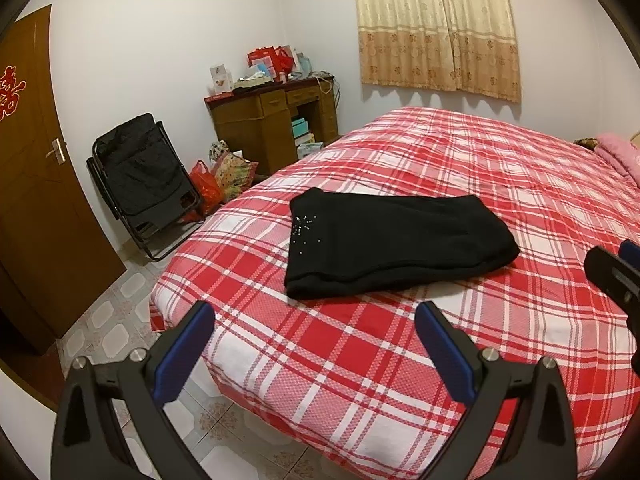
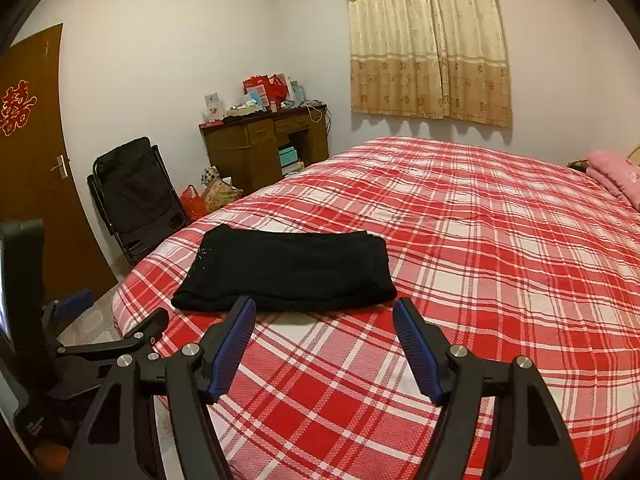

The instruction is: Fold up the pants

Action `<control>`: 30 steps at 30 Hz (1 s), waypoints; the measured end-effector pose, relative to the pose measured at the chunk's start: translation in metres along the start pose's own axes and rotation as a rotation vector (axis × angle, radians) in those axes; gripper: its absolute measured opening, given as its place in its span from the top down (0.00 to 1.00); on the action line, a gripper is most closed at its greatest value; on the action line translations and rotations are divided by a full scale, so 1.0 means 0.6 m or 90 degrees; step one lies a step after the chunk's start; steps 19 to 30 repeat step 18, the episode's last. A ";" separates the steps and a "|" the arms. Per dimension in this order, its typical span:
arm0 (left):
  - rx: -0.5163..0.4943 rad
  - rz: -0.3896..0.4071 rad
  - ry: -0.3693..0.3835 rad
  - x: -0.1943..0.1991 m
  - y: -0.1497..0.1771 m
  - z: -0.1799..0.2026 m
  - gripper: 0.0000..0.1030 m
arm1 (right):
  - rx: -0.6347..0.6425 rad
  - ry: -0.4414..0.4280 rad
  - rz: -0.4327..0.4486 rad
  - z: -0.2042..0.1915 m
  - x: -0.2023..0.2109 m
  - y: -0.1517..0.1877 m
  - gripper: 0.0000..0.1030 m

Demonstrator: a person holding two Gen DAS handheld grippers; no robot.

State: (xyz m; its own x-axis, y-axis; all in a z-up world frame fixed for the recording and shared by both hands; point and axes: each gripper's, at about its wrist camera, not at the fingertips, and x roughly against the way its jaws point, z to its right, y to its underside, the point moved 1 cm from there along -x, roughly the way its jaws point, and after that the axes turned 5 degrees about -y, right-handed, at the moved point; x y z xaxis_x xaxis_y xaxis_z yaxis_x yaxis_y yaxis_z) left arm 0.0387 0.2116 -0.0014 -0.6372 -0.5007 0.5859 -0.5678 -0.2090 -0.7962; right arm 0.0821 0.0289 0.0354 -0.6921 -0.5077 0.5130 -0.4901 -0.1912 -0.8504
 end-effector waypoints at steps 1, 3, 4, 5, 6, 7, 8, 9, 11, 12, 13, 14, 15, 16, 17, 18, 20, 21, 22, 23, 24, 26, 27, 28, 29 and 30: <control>0.001 0.003 0.001 0.001 0.000 0.000 0.01 | 0.000 -0.002 0.001 -0.001 0.000 0.000 0.30; -0.002 0.011 -0.003 0.005 -0.001 0.000 0.01 | 0.003 -0.003 -0.002 -0.004 0.000 0.000 0.30; -0.004 0.013 -0.004 0.006 -0.002 0.001 0.01 | 0.004 -0.003 -0.003 -0.005 -0.001 -0.001 0.30; -0.006 0.013 -0.003 0.006 -0.003 0.001 0.01 | 0.004 -0.004 -0.004 -0.005 -0.002 0.000 0.30; -0.007 0.012 -0.003 0.006 -0.003 0.001 0.01 | 0.004 -0.004 -0.005 -0.005 -0.002 0.000 0.30; -0.006 0.012 -0.003 0.006 -0.003 0.001 0.01 | 0.004 -0.005 -0.006 -0.005 -0.003 0.001 0.30; -0.005 0.012 -0.003 0.006 -0.003 0.002 0.01 | 0.003 -0.007 -0.007 -0.005 -0.003 0.001 0.30; -0.007 0.012 -0.003 0.006 -0.003 0.002 0.01 | 0.003 -0.006 -0.009 -0.004 -0.004 0.002 0.30; -0.011 0.013 -0.006 0.007 -0.003 0.003 0.01 | 0.004 -0.004 -0.010 -0.005 -0.004 0.001 0.30; -0.011 0.014 -0.007 0.007 -0.003 0.004 0.01 | 0.003 -0.005 -0.011 -0.004 -0.005 0.001 0.30; -0.010 0.014 -0.004 0.008 -0.004 0.004 0.01 | 0.002 -0.006 -0.012 -0.004 -0.007 0.000 0.30; -0.009 0.012 -0.001 0.007 -0.004 0.004 0.01 | 0.002 -0.006 -0.012 -0.003 -0.007 0.001 0.30; -0.009 0.010 0.000 0.006 -0.004 0.004 0.01 | 0.002 -0.005 -0.012 -0.003 -0.007 0.001 0.30; -0.010 0.008 0.002 0.005 -0.005 0.005 0.00 | 0.002 -0.005 -0.012 -0.003 -0.007 0.001 0.30; -0.010 0.005 0.003 0.004 -0.006 0.005 0.00 | 0.001 -0.005 -0.012 -0.002 -0.007 0.002 0.30; -0.011 0.003 0.003 0.003 -0.006 0.005 0.00 | 0.000 -0.005 -0.013 -0.001 -0.008 0.002 0.30; -0.011 0.003 0.003 0.003 -0.006 0.005 0.00 | 0.000 -0.005 -0.013 -0.001 -0.008 0.002 0.30; -0.011 0.003 0.003 0.003 -0.006 0.005 0.00 | 0.000 -0.005 -0.013 -0.001 -0.008 0.002 0.30; -0.011 0.003 0.003 0.003 -0.006 0.005 0.00 | 0.000 -0.005 -0.013 -0.001 -0.008 0.002 0.30; -0.011 0.003 0.003 0.003 -0.006 0.005 0.00 | 0.000 -0.005 -0.013 -0.001 -0.008 0.002 0.30; -0.011 0.003 0.003 0.003 -0.006 0.005 0.00 | 0.000 -0.005 -0.013 -0.001 -0.008 0.002 0.30; -0.011 0.003 0.003 0.003 -0.006 0.005 0.00 | 0.000 -0.005 -0.013 -0.001 -0.008 0.002 0.30; -0.011 0.003 0.003 0.003 -0.006 0.005 0.00 | 0.000 -0.005 -0.013 -0.001 -0.008 0.002 0.30; -0.011 0.003 0.003 0.003 -0.006 0.005 0.00 | 0.000 -0.005 -0.013 -0.001 -0.008 0.002 0.30; -0.011 0.003 0.003 0.003 -0.006 0.005 0.00 | 0.000 -0.005 -0.013 -0.001 -0.008 0.002 0.30; -0.011 0.003 0.003 0.003 -0.006 0.005 0.00 | 0.000 -0.005 -0.013 -0.001 -0.008 0.002 0.30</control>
